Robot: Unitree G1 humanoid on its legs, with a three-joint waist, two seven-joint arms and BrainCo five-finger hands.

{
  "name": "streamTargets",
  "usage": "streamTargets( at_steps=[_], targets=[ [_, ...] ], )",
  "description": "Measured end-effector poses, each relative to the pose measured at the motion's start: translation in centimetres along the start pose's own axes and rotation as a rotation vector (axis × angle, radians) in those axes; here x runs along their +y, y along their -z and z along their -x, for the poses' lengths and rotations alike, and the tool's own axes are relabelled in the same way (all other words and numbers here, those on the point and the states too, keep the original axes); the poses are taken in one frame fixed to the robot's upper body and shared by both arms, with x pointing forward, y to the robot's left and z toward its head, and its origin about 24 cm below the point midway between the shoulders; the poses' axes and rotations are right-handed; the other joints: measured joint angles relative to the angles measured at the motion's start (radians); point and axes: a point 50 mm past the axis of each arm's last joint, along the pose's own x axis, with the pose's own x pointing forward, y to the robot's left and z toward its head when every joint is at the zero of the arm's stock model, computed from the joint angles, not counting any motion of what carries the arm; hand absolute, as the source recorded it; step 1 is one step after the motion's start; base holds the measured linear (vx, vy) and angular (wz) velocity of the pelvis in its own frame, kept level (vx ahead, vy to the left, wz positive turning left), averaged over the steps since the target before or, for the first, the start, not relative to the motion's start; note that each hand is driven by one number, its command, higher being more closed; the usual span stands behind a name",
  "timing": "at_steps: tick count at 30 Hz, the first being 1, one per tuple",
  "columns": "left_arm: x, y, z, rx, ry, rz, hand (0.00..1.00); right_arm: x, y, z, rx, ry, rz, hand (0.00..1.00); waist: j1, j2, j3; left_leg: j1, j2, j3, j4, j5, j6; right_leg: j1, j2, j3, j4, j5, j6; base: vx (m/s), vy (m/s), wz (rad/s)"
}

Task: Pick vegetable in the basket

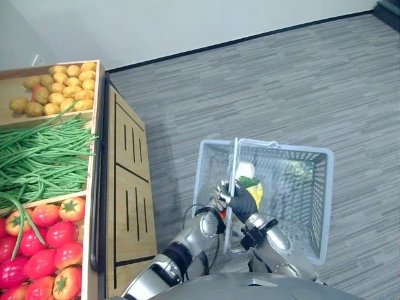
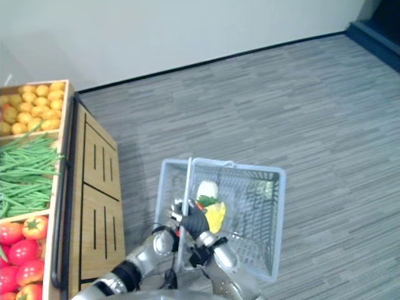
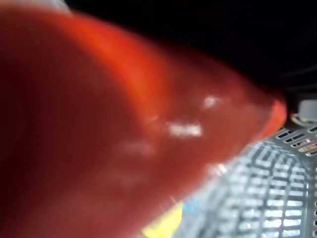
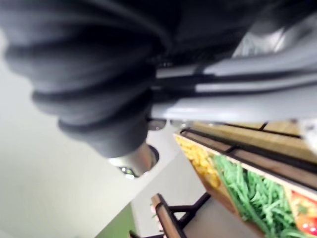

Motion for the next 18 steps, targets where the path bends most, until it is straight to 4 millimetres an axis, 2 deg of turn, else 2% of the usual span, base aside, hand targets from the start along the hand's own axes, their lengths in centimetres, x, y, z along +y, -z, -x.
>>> streamTargets(
  at_steps=[3, 7, 11, 12, 14, 18],
  targets=[
    [0.6, 0.1, -0.5, 0.014, -0.003, -0.031, 0.00, -0.6, 0.2, 0.9, -0.006, 0.038, -0.064, 1.00, -0.005, -0.005, -0.003, 0.010, -0.003, 0.001, -0.013, 0.001, 0.002, 0.017, -0.007, -0.005, -0.025, 0.001, 0.001, 0.09, 0.058, 0.00],
    [0.4, -0.1, -0.5, 0.008, 0.003, -0.035, 0.00, -2.1, 0.6, 2.6, -0.007, 0.146, -0.077, 1.00, -0.005, -0.013, -0.005, 0.023, -0.003, -0.006, -0.024, 0.002, 0.002, 0.028, -0.009, -0.025, -0.025, -0.006, 0.010, 0.03, 0.025, 0.08],
    [1.0, 0.1, -0.4, 0.012, -0.022, 0.004, 0.00, -5.2, 1.6, 3.9, 0.044, 0.314, -0.012, 1.00, -0.021, -0.031, -0.010, 0.027, -0.003, -0.020, -0.029, 0.004, 0.003, 0.037, -0.012, -0.044, -0.026, -0.008, 0.012, -0.04, 0.015, 0.14],
    [2.1, -0.5, -0.4, -0.027, -0.063, 0.032, 0.00, -7.0, 2.2, 4.7, 0.065, 0.423, 0.009, 1.00, -0.021, -0.041, -0.017, 0.028, -0.002, -0.026, -0.037, 0.011, 0.001, 0.039, -0.012, -0.052, -0.027, -0.008, 0.012, -0.04, 0.000, 0.14],
    [4.2, -1.4, -0.1, -0.098, -0.142, 0.085, 0.00, -9.0, 2.4, 5.8, 0.078, 0.553, 0.033, 1.00, -0.020, -0.048, -0.021, 0.031, -0.002, -0.030, -0.049, 0.020, -0.001, 0.039, -0.013, -0.061, -0.028, -0.009, 0.012, -0.05, -0.008, 0.12],
    [8.4, -2.5, 1.7, -0.234, -0.308, 0.221, 0.00, -13.0, 2.1, 7.8, 0.107, 0.787, 0.111, 1.00, -0.021, -0.040, -0.034, 0.026, -0.002, -0.057, -0.060, 0.033, -0.002, 0.042, -0.018, -0.100, -0.033, -0.015, 0.015, -0.05, -0.004, 0.19]
  ],
)
